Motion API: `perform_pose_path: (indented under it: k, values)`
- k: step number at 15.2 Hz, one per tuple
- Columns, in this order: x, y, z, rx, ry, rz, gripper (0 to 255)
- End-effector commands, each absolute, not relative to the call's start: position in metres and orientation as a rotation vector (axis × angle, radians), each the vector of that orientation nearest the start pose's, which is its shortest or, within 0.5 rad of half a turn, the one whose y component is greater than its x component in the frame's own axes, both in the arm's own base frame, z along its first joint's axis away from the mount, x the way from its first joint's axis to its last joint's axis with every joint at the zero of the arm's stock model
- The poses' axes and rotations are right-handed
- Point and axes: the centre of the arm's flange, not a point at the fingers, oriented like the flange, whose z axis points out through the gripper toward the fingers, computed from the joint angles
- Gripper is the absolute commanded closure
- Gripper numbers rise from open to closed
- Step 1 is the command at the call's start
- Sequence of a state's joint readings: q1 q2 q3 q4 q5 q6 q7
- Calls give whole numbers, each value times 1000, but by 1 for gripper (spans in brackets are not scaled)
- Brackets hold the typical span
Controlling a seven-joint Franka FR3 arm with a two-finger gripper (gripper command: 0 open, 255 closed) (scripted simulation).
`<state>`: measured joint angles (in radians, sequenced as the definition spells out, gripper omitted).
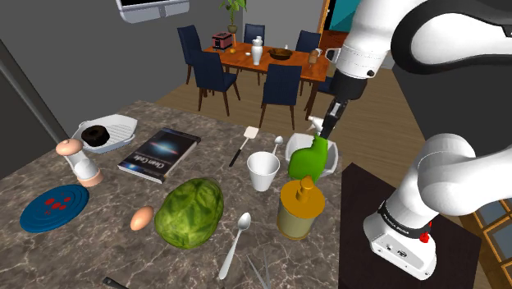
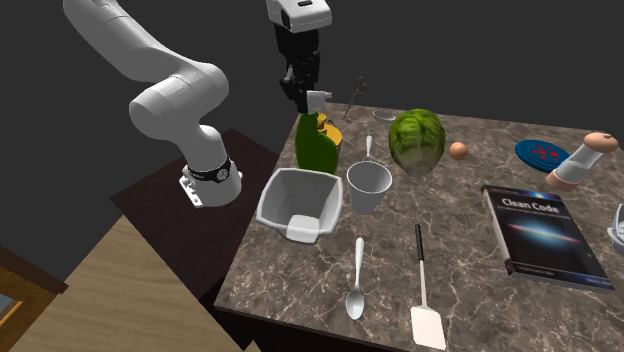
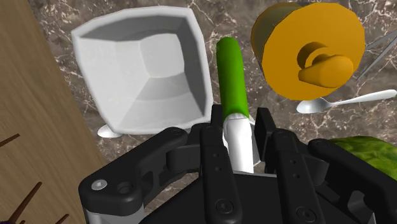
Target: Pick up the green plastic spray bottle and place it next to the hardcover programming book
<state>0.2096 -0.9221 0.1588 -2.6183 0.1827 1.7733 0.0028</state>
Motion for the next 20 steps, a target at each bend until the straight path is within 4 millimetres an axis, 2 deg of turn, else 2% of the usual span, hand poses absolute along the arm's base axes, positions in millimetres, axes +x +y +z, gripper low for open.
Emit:
perform_pose_path:
  k: [1,20]
  values:
    - [263,125,531,-3046,-425,-97,255]
    - [263,125,631,-3046,-425,-97,255]
